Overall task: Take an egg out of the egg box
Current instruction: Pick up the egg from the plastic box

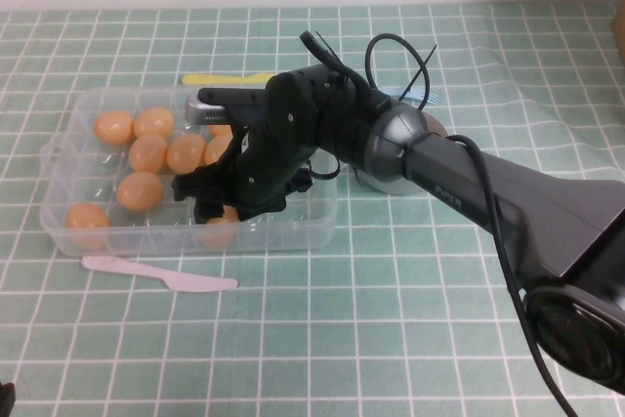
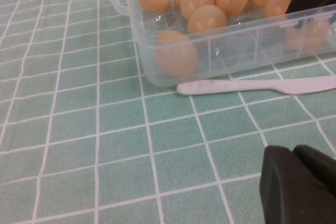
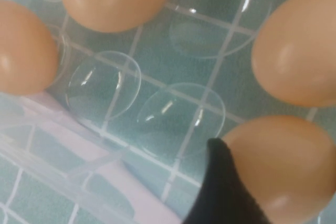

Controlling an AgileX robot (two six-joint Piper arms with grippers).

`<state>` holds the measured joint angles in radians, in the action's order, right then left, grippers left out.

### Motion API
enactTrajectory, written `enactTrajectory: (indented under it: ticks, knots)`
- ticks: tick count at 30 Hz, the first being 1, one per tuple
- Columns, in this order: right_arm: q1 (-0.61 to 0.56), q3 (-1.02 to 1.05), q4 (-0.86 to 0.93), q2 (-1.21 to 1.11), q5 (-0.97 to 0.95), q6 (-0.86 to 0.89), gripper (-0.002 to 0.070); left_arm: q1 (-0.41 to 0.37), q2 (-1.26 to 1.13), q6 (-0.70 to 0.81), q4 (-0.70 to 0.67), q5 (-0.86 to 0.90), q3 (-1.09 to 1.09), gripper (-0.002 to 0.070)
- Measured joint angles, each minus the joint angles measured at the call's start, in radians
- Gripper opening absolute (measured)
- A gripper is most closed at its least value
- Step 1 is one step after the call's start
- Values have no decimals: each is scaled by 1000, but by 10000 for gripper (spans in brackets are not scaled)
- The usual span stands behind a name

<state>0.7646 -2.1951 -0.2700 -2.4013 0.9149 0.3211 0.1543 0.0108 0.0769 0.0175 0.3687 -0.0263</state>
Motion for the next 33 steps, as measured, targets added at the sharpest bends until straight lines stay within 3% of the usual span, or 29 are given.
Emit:
enactTrajectory:
  ticks: [20,27,33]
  knots:
    - [-7,-2,-30,4,-8,-2,367,0,0,0,0,0,0,-3]
    - [-10,-2,-34,0,3,-2,533,0,0,0,0,0,0,-3]
    - [-10,-2,-38,0,-10,-2,557,0,0,0,0,0,0,-3]
